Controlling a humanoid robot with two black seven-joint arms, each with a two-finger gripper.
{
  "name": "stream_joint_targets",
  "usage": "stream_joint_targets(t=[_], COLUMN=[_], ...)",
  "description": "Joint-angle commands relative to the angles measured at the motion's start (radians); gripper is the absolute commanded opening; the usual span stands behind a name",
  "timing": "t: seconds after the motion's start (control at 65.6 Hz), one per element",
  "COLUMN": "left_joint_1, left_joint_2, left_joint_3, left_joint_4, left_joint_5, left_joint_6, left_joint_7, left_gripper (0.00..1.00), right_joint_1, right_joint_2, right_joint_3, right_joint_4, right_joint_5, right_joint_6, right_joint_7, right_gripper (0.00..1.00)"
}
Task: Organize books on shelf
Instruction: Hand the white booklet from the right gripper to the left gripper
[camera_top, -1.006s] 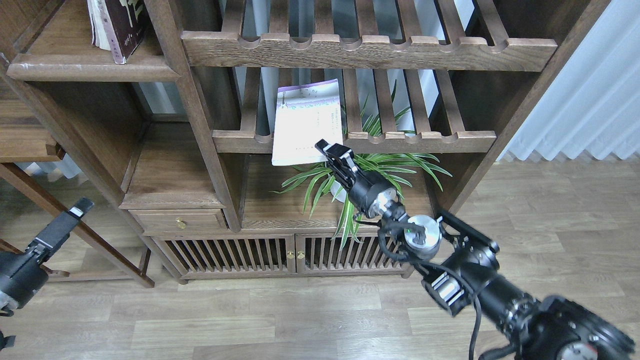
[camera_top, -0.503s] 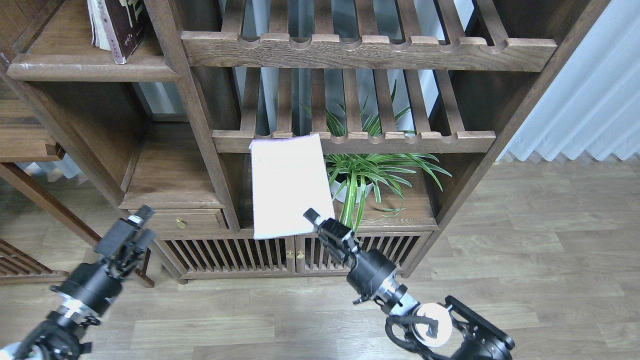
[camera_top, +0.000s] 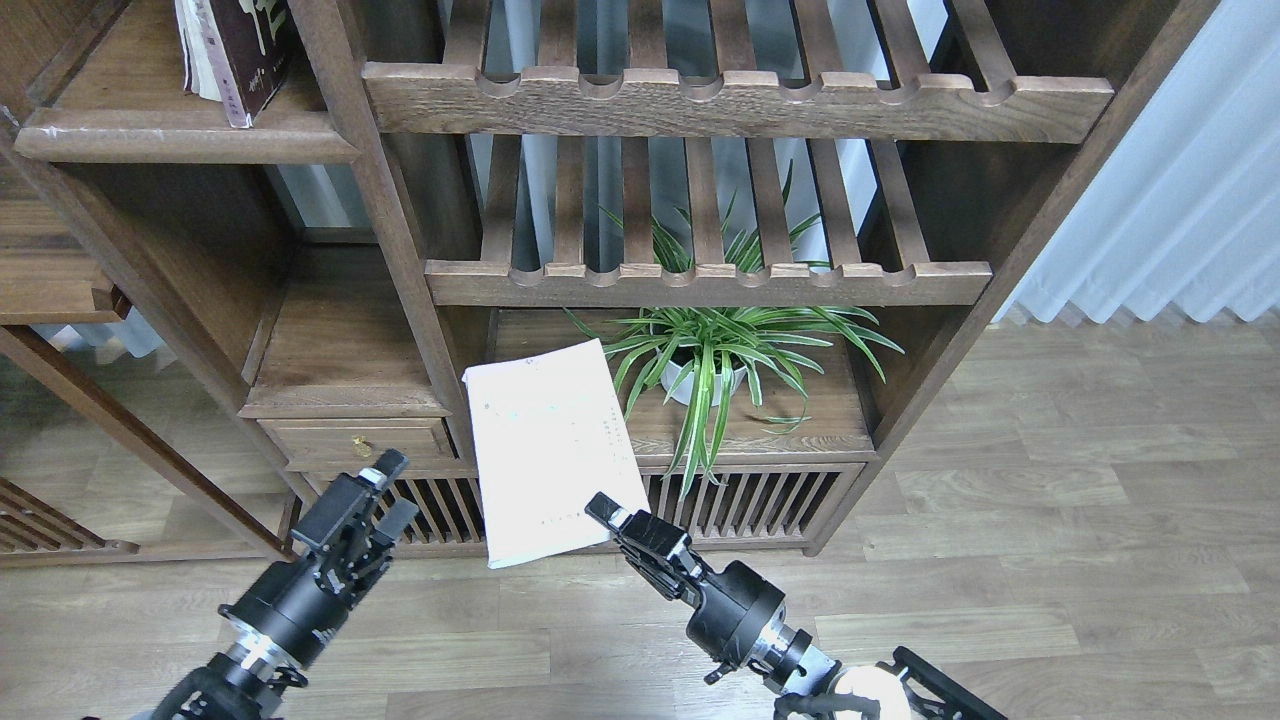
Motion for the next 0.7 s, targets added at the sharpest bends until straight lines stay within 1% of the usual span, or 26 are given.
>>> stream_joint_targets(t=[0.0, 0.183, 0.198, 0.305, 0.351, 0.366, 0.381, 0.396, 0.427, 0.442, 0.518, 0.595, 0.61, 0.64, 0.656, 0.686], left_joint_1=[0.000, 0.000, 0.000, 0.000, 0.002, 0.003, 0.003, 0.003, 0.003, 0.003, 0.002, 0.002, 0.002, 0.002, 0.002, 0.000], left_joint_2=[-0.018, -0.039, -0.039, -0.041, -0.041, -0.041, -0.041, -0.039, -0.039, -0.041, -0.039, -0.041, -0.041, -0.041, -0.041, -0.041], left_joint_3=[0.023, 0.055, 0.068, 0.092, 0.099, 0.102, 0.105, 0.111, 0.115, 0.119, 0.131, 0.136, 0.136, 0.136, 0.136, 0.136], left_joint_4=[0.001, 0.003, 0.003, 0.004, 0.004, 0.006, 0.006, 0.007, 0.009, 0.009, 0.009, 0.009, 0.009, 0.009, 0.009, 0.009], left_joint_5=[0.000, 0.002, 0.002, 0.002, 0.000, 0.000, 0.000, 0.000, 0.000, 0.000, -0.002, -0.009, -0.014, -0.020, -0.031, -0.038], left_joint_6=[0.000, 0.000, 0.000, 0.000, 0.000, 0.000, 0.000, 0.000, 0.000, 0.000, 0.000, 0.000, 0.000, 0.000, 0.000, 0.000], left_joint_7=[-0.008, -0.032, -0.037, -0.043, -0.043, -0.043, -0.043, -0.043, -0.043, -0.043, -0.044, -0.052, -0.058, -0.061, -0.067, -0.070], left_gripper=[0.97, 0.90, 0.87, 0.79, 0.71, 0.66, 0.64, 0.57, 0.54, 0.50, 0.42, 0.28, 0.21, 0.16, 0.10, 0.09], right_joint_1=[-0.016, -0.038, -0.039, -0.039, -0.039, -0.039, -0.039, -0.039, -0.039, -0.039, -0.039, -0.041, -0.039, -0.041, -0.041, -0.039], right_joint_2=[0.000, 0.000, 0.000, 0.000, 0.000, 0.000, 0.000, 0.000, 0.000, 0.000, 0.000, 0.000, 0.000, 0.000, 0.000, 0.000], right_joint_3=[-0.008, -0.039, -0.039, -0.040, -0.042, -0.043, -0.045, -0.049, -0.053, -0.053, -0.054, -0.054, -0.054, -0.054, -0.054, -0.054], right_joint_4=[0.004, 0.020, 0.023, 0.029, 0.029, 0.029, 0.029, 0.029, 0.029, 0.029, 0.029, 0.029, 0.029, 0.029, 0.029, 0.029], right_joint_5=[-0.003, -0.004, -0.004, -0.003, -0.003, -0.003, -0.003, -0.003, -0.003, -0.003, -0.003, -0.003, -0.003, -0.003, -0.003, -0.003], right_joint_6=[0.000, 0.000, 0.000, 0.000, 0.000, 0.000, 0.000, 0.000, 0.000, 0.000, 0.000, 0.000, 0.000, 0.000, 0.000, 0.000], right_joint_7=[-0.040, -0.066, -0.074, -0.080, -0.083, -0.083, -0.085, -0.086, -0.086, -0.086, -0.086, -0.088, -0.088, -0.088, -0.086, -0.086], right_gripper=[0.05, 0.05, 0.05, 0.05, 0.05, 0.05, 0.05, 0.05, 0.05, 0.06, 0.06, 0.06, 0.06, 0.06, 0.06, 0.06])
